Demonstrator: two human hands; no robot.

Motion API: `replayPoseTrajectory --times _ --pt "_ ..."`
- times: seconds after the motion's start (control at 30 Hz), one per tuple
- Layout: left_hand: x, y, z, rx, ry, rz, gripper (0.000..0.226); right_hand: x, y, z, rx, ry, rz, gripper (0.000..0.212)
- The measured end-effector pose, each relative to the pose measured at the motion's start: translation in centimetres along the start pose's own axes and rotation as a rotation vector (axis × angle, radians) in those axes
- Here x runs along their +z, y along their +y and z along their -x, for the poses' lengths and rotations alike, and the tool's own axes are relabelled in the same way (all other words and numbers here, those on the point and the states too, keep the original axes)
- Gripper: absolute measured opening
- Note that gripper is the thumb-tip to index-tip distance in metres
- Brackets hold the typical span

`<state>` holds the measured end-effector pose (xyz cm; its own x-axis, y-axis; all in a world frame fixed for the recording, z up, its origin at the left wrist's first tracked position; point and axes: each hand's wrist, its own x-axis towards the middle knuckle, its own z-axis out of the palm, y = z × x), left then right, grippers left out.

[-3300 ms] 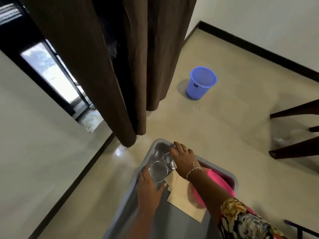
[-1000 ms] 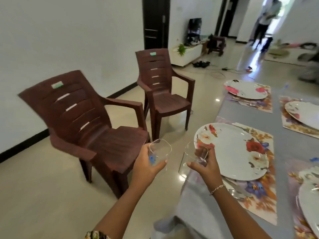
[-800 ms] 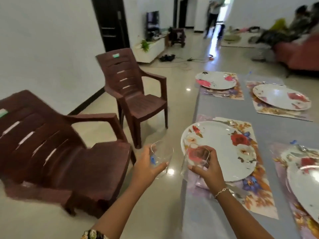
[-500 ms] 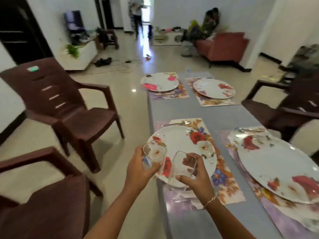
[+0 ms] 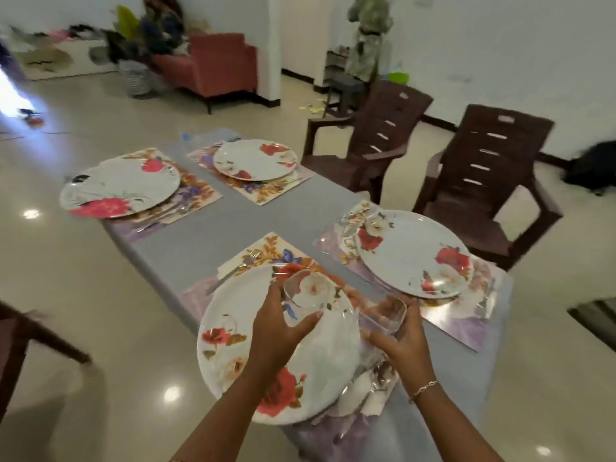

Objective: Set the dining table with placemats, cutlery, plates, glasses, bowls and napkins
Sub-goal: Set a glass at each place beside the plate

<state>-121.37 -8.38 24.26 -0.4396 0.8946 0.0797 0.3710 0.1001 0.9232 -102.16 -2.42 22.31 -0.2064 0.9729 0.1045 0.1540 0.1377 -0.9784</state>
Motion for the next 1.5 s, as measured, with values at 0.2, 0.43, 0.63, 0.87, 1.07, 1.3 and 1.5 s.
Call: replayPoseTrajectory --times 0.2,0.43,0.63,0.87,1.07,1.3,1.5 --pt "-1.3 -1.0 -2.4 0.058 -0.157 -0.017 0.059 0.0 0.8 -1.0 0.045 0.371 0.036 0.059" --pt "-1.3 -1.4 -3.4 0.075 -0.251 -0.017 0.061 0.5 3.5 -2.9 0.116 0.511 0.165 0.058" --pt "-1.5 -1.6 -3.9 0.05 -0.245 -0.048 0.066 1.0 4.6 -3.9 0.187 0.543 0.197 0.068" --pt "-1.2 -1.2 -4.7 0.034 -0.224 -0.116 0.072 0.9 5.1 -4.8 0.219 0.532 0.2 0.072" --pt "-0.7 -1.1 -5.1 0.022 -0.23 -0.125 0.073 0.8 5.0 -4.5 0.22 0.525 0.228 0.084" --pt "-1.8 -1.6 -5.4 0.022 -0.2 -0.106 0.07 3.7 1.4 -1.6 -0.226 0.701 0.598 0.069" --pt "-6.0 -2.8 -7.2 0.031 -0.182 -0.017 0.059 12.6 -1.0 -1.6 -0.206 0.299 0.382 0.06"
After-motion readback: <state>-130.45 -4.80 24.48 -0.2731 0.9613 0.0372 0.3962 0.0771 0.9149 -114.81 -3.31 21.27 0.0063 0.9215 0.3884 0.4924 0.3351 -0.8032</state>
